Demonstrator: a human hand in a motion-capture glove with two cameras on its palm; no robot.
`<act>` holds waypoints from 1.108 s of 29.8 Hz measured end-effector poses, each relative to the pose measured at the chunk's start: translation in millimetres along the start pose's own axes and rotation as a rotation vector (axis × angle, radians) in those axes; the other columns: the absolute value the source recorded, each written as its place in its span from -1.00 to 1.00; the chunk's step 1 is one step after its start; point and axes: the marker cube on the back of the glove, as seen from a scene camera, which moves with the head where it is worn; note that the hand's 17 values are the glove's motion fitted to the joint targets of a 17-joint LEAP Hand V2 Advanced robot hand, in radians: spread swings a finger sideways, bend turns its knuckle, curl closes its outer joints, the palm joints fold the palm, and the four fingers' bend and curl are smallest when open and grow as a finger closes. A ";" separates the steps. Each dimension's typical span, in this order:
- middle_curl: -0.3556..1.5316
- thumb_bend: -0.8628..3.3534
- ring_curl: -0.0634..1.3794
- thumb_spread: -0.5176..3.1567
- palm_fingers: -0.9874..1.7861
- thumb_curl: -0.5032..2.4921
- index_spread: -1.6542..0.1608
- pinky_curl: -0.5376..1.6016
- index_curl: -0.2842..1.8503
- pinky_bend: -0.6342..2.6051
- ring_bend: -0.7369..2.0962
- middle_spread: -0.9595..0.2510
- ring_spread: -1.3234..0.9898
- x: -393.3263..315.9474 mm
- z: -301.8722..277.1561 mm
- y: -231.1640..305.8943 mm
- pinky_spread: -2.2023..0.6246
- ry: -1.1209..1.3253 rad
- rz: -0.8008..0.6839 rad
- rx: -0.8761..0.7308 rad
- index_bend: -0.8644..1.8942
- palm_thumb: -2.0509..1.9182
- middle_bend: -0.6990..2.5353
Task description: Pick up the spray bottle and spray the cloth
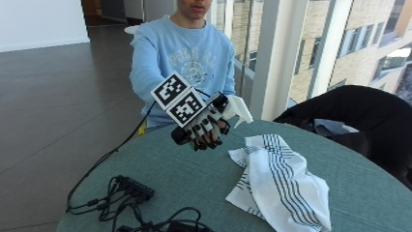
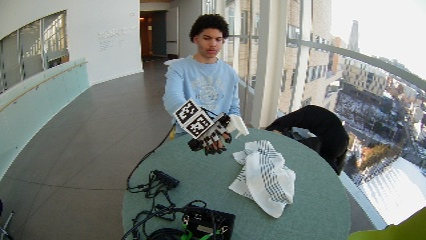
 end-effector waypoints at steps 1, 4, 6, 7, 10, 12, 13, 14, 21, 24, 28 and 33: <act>-0.22 -0.61 -0.34 -0.40 0.51 -0.22 0.53 -0.14 -0.36 -0.42 -0.09 0.45 0.11 -0.4 0.6 0.4 0.61 0.001 -0.001 -0.003 -0.26 0.53 -0.47; -0.22 -0.60 -0.34 -0.40 0.51 -0.22 0.53 -0.14 -0.35 -0.42 -0.09 0.45 0.11 -0.8 1.9 0.5 0.60 0.004 0.000 -0.010 -0.26 0.53 -0.47; -0.22 -0.60 -0.34 -0.40 0.51 -0.22 0.53 -0.14 -0.35 -0.42 -0.09 0.45 0.11 -0.7 2.4 -0.7 0.60 0.005 0.002 -0.013 -0.26 0.53 -0.47; -0.22 -0.60 -0.34 -0.40 0.51 -0.22 0.53 -0.14 -0.35 -0.42 -0.09 0.45 0.11 -0.6 2.9 -1.3 0.60 0.004 0.003 -0.015 -0.26 0.53 -0.47; -0.22 -0.60 -0.34 -0.40 0.51 -0.22 0.54 -0.14 -0.35 -0.42 -0.08 0.45 0.11 -0.3 4.9 -2.2 0.60 0.002 0.005 -0.022 -0.26 0.53 -0.47; -0.22 -0.60 -0.34 -0.40 0.51 -0.22 0.54 -0.14 -0.35 -0.42 -0.08 0.45 0.11 0.0 6.1 -2.1 0.60 0.003 0.006 -0.029 -0.26 0.53 -0.47; -0.22 -0.60 -0.34 -0.40 0.51 -0.22 0.54 -0.14 -0.35 -0.42 -0.08 0.45 0.11 0.0 6.5 -2.0 0.60 0.004 0.006 -0.032 -0.26 0.53 -0.47; -0.22 -0.60 -0.34 -0.40 0.51 -0.22 0.54 -0.14 -0.35 -0.42 -0.08 0.45 0.11 -0.1 6.8 -1.8 0.60 0.004 0.007 -0.032 -0.26 0.53 -0.47; -0.22 -0.60 -0.33 -0.40 0.51 -0.21 0.54 -0.14 -0.34 -0.41 -0.07 0.45 0.12 -1.2 6.2 -1.0 0.60 0.000 0.007 -0.028 -0.26 0.53 -0.47; -0.22 -0.60 -0.33 -0.40 0.51 -0.21 0.54 -0.14 -0.34 -0.41 -0.07 0.45 0.12 -1.8 5.5 -0.9 0.59 -0.007 0.006 -0.029 -0.26 0.53 -0.47; -0.22 -0.60 -0.33 -0.40 0.51 -0.21 0.55 -0.14 -0.34 -0.40 -0.07 0.45 0.12 -2.7 5.1 -1.7 0.59 -0.008 0.003 -0.025 -0.26 0.53 -0.47; -0.22 -0.60 -0.33 -0.40 0.51 -0.21 0.55 -0.14 -0.34 -0.40 -0.07 0.45 0.12 -4.1 7.3 -1.9 0.59 -0.008 -0.003 -0.023 -0.26 0.53 -0.47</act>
